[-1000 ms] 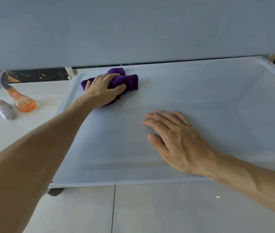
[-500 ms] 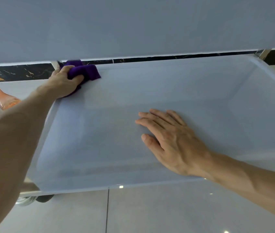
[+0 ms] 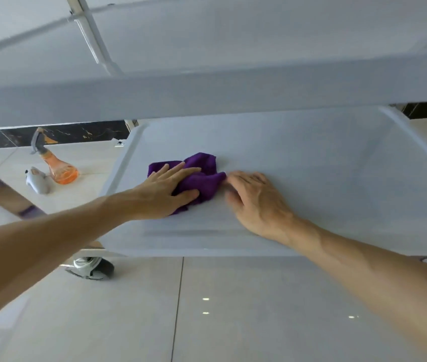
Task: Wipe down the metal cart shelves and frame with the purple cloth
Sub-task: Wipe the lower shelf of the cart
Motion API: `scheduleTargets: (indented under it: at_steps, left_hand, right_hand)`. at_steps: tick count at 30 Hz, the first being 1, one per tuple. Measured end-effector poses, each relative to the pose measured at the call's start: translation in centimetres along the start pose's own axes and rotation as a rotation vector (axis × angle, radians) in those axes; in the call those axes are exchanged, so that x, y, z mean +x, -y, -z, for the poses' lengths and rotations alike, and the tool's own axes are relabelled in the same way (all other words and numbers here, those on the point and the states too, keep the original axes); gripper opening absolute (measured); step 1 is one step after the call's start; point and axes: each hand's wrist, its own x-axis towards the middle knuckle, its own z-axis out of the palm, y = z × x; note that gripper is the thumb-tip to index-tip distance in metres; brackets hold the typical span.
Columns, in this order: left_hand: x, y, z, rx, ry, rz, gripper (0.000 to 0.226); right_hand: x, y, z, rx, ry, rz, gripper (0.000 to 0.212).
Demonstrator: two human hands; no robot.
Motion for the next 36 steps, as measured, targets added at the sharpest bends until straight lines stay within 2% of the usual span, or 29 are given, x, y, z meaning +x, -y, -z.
scheduleTargets:
  at_steps: [3,5,8,11,12,14,16,21,26,30,33,36]
  left_hand:
    - [-2.3,-3.1,-2.0,-0.015,0.003,-0.08,0.058]
    - [-3.1,-4.8,-3.0,-0.025,-0.011,-0.11,0.06]
    - [-3.6,-6.0,-3.6,-0.117,0.012,-0.109,0.064]
    - [-2.9,-5.1,-2.0,-0.455,-0.042,-0.052,0.053]
    - [-2.6,-4.2,-1.4,-0.464,-0.111,-0.014,0.047]
    - [-1.9,-2.3,0.0,-0.243,-0.229,0.096,0.047]
    - [-1.5,-0.9,0.9,-0.1,-0.241,0.184,0.055]
    - [-0.7,-0.3,0.9,-0.246,-0.113,0.255,0.063]
    - [0.4,-1.8,0.4,-0.376,-0.132,0.246,0.033]
    - [0.0,-3.4,1.1,-0.512,-0.131,0.155,0.014]
    - [-1.2,-4.7,2.4,-0.853,-0.122,-0.02,0.012]
    - [-2.3,-5.7,4.5,-1.178,-0.044,-0.226,0.017]
  right_hand:
    - [0.4,-0.6,1.5,0.312,-0.026,-0.139,0.034]
    - [0.3,-1.1,2.4,0.419,-0.03,-0.227,0.032]
    - [0.1,-1.9,3.8,0.436,0.005,-0.249,0.031]
    - [-0.2,-2.6,5.6,0.43,0.041,-0.272,0.026]
    - [-0.2,-2.8,6.2,0.424,0.038,-0.286,0.023]
    - [-0.1,-3.1,7.2,0.403,0.032,-0.306,0.016]
    - [0.0,-3.3,7.8,0.403,0.037,-0.316,0.013]
    - [0.9,-2.2,7.5,0.463,0.082,-0.365,0.018]
    - [1.4,-1.2,6.8,0.404,0.141,-0.329,0.033]
    - [1.5,-0.9,6.9,0.41,0.181,-0.288,0.054]
    - [1.4,-0.9,7.4,0.508,0.245,-0.226,0.073]
    - [1.6,-1.4,8.5,0.736,0.287,-0.211,0.072]
